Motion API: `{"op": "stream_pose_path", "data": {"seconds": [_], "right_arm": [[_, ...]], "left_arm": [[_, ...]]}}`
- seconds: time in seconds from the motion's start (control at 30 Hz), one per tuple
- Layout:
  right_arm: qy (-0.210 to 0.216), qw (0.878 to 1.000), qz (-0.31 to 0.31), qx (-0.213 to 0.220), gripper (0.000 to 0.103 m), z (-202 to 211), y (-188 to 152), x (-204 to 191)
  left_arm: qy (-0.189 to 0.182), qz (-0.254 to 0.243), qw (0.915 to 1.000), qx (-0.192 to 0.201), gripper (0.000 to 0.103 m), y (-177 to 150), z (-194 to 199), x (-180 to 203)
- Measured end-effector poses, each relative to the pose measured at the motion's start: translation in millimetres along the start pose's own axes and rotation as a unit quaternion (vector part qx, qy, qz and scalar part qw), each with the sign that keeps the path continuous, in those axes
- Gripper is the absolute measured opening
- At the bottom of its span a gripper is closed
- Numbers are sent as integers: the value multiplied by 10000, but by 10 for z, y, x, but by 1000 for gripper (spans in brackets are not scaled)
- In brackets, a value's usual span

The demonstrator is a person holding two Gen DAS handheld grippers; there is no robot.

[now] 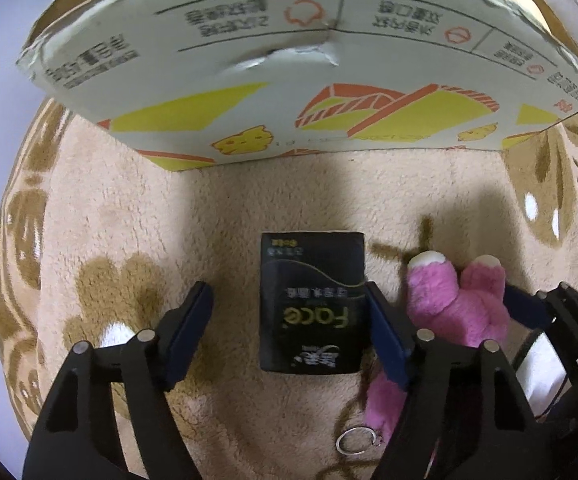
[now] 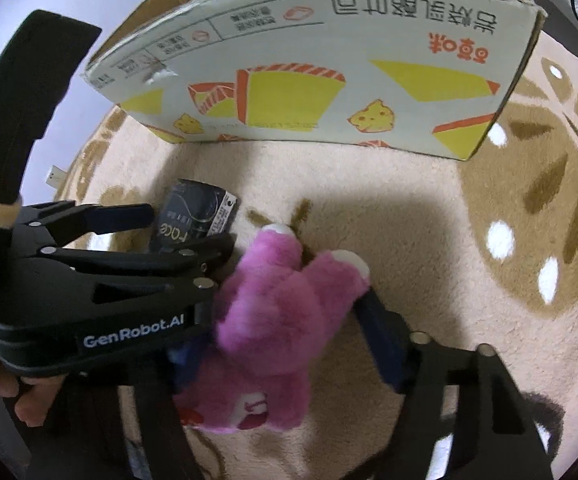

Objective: Organize soft objects
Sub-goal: 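Close the left tool on the tissue pack while the right tool grips the pink bear, then lift the tissue pack and pink bear and carry them over the box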

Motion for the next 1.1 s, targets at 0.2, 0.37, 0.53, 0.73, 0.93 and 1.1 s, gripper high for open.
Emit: {"op": "stream_pose_path", "data": {"seconds": [0.2, 0.37, 0.53, 0.73, 0.93, 1.1], "right_arm": [[53, 10000, 69, 22, 58, 32, -12, -40], [-102, 9995, 133, 252, 55, 118, -13, -53], [-224, 9987, 19, 463, 55, 222, -1, 50], [-345, 9957, 15, 864, 55, 464, 42, 119], [-466, 9909, 99, 1256, 55, 756, 59, 56], [-282, 9856, 97, 1662, 55, 1098, 72, -23]], "left_arm": [[-380, 172, 9991, -5, 46, -45, 4, -70], [-305, 221, 9991, 174, 45, -123, 37, -134], [-364, 488, 9974, 373, 45, -204, 173, -322], [-370, 699, 9938, 776, 45, -384, 396, -478], [-182, 765, 9882, 1312, 45, -467, 744, -541], [-50, 788, 9793, 1863, 45, -564, 1126, -560]]}}
Point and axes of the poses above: each gripper's, at about its wrist camera, not at the fingertips, and z roughly against the way its jaws point, x to its right, y to its top, the point moved 6 cm from there along -z, roughly the way its jaws point, and after that the axes turned 10 degrees about -x, right-handed, at the moved point
